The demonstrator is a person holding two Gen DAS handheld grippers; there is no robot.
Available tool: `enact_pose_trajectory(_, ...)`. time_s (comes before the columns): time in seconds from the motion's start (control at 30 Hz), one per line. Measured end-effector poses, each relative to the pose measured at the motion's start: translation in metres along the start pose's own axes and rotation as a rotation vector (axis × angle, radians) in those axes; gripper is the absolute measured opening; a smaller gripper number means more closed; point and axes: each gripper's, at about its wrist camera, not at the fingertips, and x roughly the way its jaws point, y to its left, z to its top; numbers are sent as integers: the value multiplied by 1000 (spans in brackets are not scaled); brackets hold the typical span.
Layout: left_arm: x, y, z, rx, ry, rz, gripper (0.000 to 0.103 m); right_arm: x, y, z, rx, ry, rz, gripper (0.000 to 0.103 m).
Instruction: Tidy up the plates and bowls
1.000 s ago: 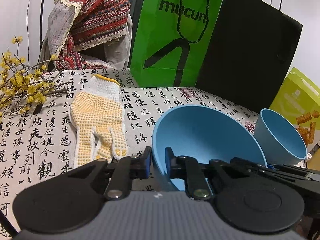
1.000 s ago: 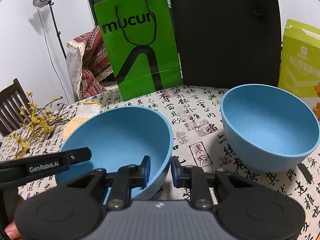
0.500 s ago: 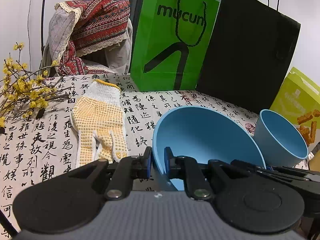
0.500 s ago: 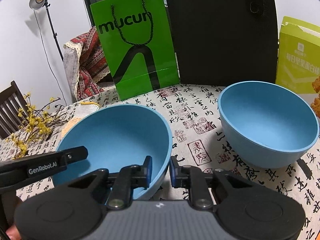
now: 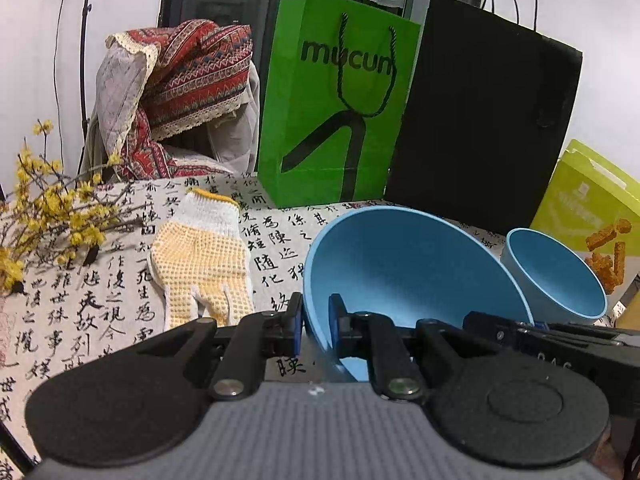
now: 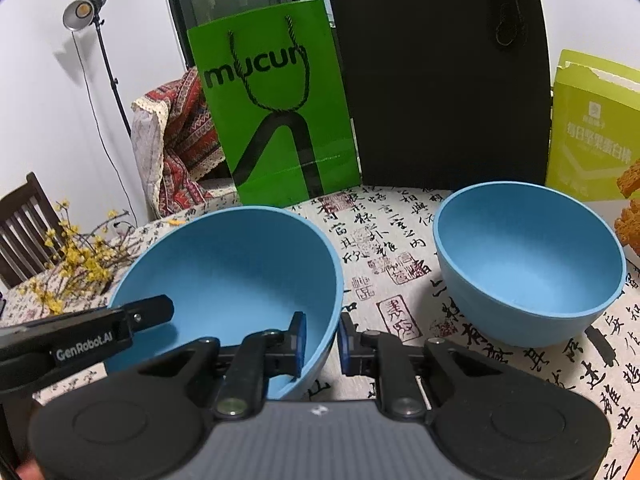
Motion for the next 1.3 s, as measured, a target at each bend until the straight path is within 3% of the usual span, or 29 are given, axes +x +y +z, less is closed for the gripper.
enact_pose_trajectory(0.53,-58,-16,15,74,-60,71,13,-46,17,9,13,-58,37,15)
enact_pose_trajectory(1.3,-116,-29,5,74,-91,54,13,-98,18,-3,22,-99,42,15)
